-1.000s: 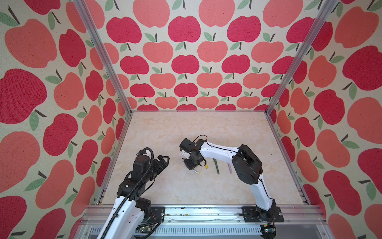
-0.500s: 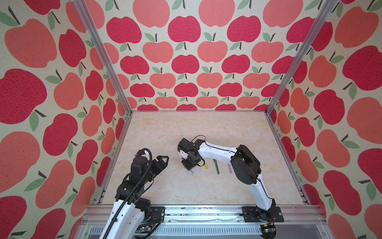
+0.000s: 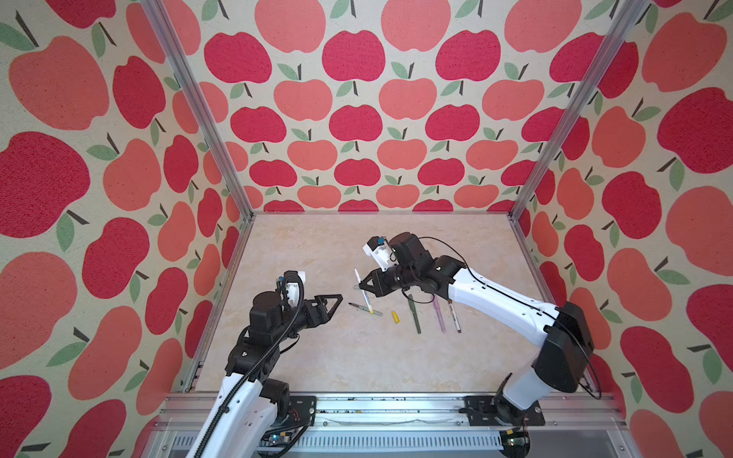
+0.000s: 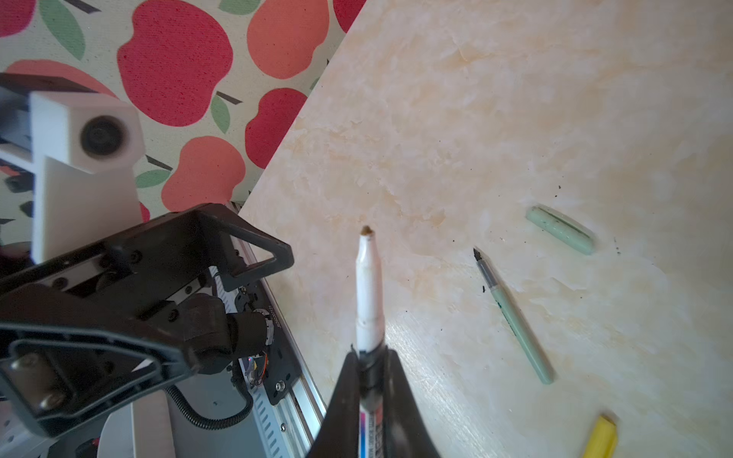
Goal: Insert the pens into the pen caps
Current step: 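Grasp the white pen with the left gripper while the right releases it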
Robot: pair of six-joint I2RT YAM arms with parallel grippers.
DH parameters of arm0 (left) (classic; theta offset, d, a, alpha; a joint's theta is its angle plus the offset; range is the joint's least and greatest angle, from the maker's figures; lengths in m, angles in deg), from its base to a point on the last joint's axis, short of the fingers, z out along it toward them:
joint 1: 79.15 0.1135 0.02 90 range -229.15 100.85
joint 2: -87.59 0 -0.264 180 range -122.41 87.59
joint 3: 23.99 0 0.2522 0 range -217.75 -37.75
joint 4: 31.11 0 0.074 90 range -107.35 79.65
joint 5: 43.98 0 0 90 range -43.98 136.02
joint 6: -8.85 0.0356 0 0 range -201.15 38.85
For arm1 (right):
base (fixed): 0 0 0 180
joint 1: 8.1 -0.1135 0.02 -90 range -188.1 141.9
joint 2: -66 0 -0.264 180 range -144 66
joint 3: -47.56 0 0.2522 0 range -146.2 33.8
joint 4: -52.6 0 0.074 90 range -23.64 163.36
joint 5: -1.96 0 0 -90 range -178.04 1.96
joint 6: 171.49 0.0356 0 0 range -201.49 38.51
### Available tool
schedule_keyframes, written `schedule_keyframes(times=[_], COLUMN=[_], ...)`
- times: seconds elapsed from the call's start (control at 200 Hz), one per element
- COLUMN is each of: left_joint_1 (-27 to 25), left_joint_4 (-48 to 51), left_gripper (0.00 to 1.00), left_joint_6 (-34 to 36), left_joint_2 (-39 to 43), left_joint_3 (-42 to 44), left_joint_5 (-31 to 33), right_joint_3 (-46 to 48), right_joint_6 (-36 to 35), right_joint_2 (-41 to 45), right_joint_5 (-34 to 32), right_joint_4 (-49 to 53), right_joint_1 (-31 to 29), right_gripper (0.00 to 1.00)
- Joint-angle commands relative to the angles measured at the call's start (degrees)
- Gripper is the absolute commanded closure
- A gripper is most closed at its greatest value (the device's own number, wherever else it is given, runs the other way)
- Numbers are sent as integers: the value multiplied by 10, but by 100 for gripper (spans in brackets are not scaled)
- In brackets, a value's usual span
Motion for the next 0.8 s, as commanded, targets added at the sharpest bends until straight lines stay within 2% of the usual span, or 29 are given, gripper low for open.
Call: schedule_keyframes(times=[0.0,0.185,0.24,0.505,0.62,0.795], left_joint_1=[-20,-83,-100,-131,-139,-143], left_joint_4=[-72,-97,-99,-174,-200,-204], left_gripper=[15,16,20,30,40,63], left_joint_6=[26,54,57,26,15,9], left_joint_2=[-27,-71,-85,-138,-153,-155], left_joint_3=[-7,-14,-15,-7,-7,-7], left_joint_5=[-68,-58,-47,-34,-29,-6], right_joint_3=[37,73,78,103,111,116], right_joint_6=[56,98,106,138,146,140], right_joint_2=[9,28,31,37,38,48], right_joint_5=[46,53,57,72,74,63], right_joint_4=[-74,-135,-145,-192,-203,-203], right_joint_1=[-3,-3,-3,-3,-3,-3], right_gripper=[95,96,96,96,96,96])
